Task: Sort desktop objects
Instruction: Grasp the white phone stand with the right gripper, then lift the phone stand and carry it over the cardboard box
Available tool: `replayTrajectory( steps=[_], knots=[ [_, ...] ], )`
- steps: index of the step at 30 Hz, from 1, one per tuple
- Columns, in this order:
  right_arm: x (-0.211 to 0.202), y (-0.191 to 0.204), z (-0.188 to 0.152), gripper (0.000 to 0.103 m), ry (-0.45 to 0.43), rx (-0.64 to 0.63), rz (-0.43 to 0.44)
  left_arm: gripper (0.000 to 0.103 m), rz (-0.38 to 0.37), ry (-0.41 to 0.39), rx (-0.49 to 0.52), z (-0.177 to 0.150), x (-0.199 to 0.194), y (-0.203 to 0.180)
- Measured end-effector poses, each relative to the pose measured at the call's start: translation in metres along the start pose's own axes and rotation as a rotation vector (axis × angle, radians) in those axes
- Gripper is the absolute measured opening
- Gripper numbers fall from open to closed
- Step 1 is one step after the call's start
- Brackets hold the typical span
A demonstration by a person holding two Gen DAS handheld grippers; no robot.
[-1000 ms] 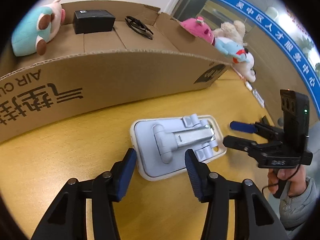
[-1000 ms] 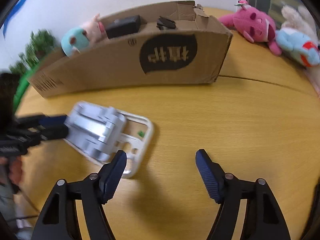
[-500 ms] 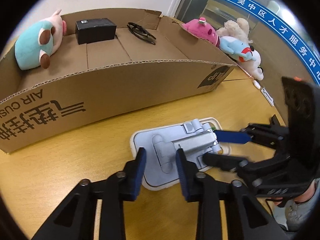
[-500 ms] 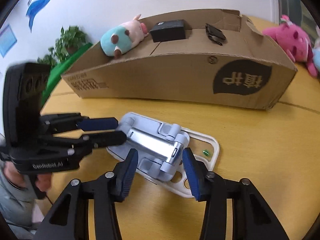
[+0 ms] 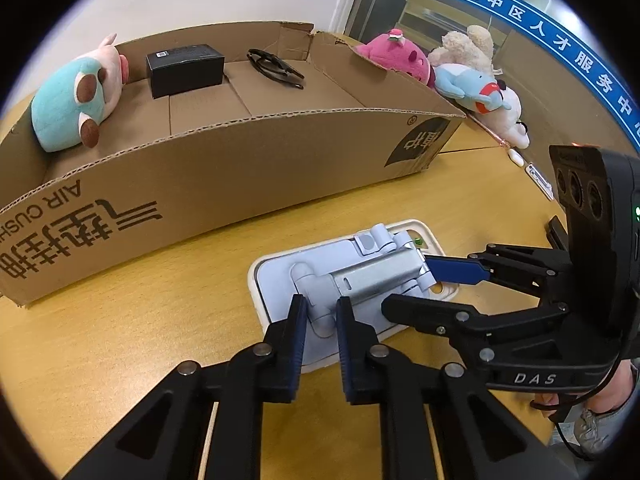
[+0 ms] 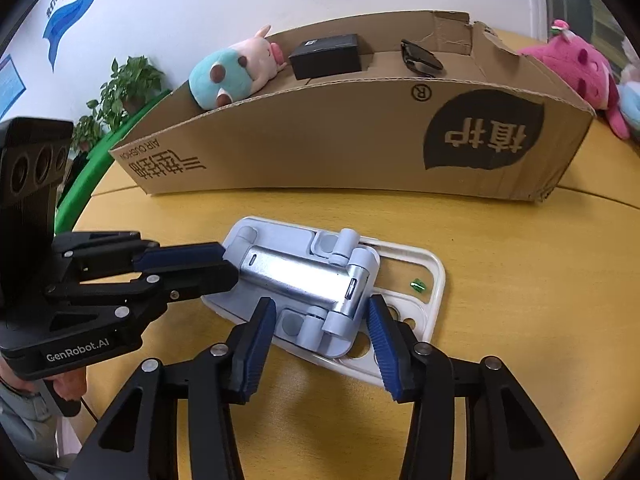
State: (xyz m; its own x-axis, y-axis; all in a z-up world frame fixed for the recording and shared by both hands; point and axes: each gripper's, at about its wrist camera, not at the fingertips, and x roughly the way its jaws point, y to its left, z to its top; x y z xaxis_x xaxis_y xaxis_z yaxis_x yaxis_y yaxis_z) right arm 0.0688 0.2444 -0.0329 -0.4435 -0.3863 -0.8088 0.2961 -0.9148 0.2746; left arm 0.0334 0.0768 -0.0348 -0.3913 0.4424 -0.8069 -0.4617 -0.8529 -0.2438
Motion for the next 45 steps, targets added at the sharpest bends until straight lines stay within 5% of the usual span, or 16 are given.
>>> replayTrajectory(
  steps=[6, 14, 15, 17, 18, 19, 21, 25, 27, 31, 35, 40, 44, 45],
  knots=[
    [-0.01, -0.005, -0.001, 0.033, -0.028, 0.054, 0.04, 0.011, -0.001, -0.037, -0.036, -0.001, -0.011, 0.003],
    [-0.023, 0.004, 0.003, 0.033, -0.07, 0.064, 0.056, 0.008, 0.002, -0.108, -0.055, 0.005, -0.034, 0.004],
    [-0.026, 0.005, 0.004, 0.032, -0.079, 0.061, 0.058, 0.0, -0.052, -0.117, -0.061, 0.007, -0.039, 0.003],
    [-0.035, 0.011, 0.009, 0.024, -0.102, 0.057, 0.102, 0.0, -0.138, -0.132, -0.043, 0.011, -0.044, -0.009],
    [-0.037, 0.018, 0.013, 0.02, -0.105, 0.049, 0.147, 0.0, -0.101, -0.146, 0.011, 0.013, -0.046, -0.022],
    [-0.038, 0.031, 0.016, 0.0, -0.106, 0.013, 0.127, 0.0, -0.064, -0.163, 0.058, 0.016, -0.049, -0.032],
    [-0.035, 0.051, 0.023, 0.001, -0.103, -0.076, 0.032, 0.0, -0.1, -0.164, 0.009, 0.019, -0.052, -0.02],
    [-0.03, 0.021, 0.025, 0.002, -0.084, 0.029, 0.086, 0.0, -0.027, -0.14, -0.104, 0.001, -0.059, 0.016],
    [-0.03, 0.007, 0.022, 0.013, -0.067, 0.072, 0.112, 0.003, -0.011, -0.108, -0.182, -0.011, -0.057, 0.036],
    [-0.021, 0.004, 0.021, 0.069, -0.026, 0.06, 0.144, 0.02, 0.006, -0.016, -0.32, -0.04, -0.05, 0.058],
    [-0.005, 0.032, 0.025, 0.075, 0.026, -0.111, 0.183, 0.04, -0.081, 0.043, -0.364, -0.062, -0.044, 0.05],
    [0.023, 0.053, 0.036, 0.075, 0.077, -0.24, 0.275, 0.047, -0.195, 0.074, -0.448, -0.082, -0.034, 0.042],
    [0.05, 0.047, 0.04, 0.074, 0.161, -0.214, 0.335, 0.047, -0.189, 0.047, -0.454, -0.08, -0.032, 0.038],
    [0.048, 0.045, 0.039, 0.066, 0.138, -0.213, 0.344, 0.047, -0.178, 0.031, -0.454, -0.079, -0.033, 0.038]
  ],
)
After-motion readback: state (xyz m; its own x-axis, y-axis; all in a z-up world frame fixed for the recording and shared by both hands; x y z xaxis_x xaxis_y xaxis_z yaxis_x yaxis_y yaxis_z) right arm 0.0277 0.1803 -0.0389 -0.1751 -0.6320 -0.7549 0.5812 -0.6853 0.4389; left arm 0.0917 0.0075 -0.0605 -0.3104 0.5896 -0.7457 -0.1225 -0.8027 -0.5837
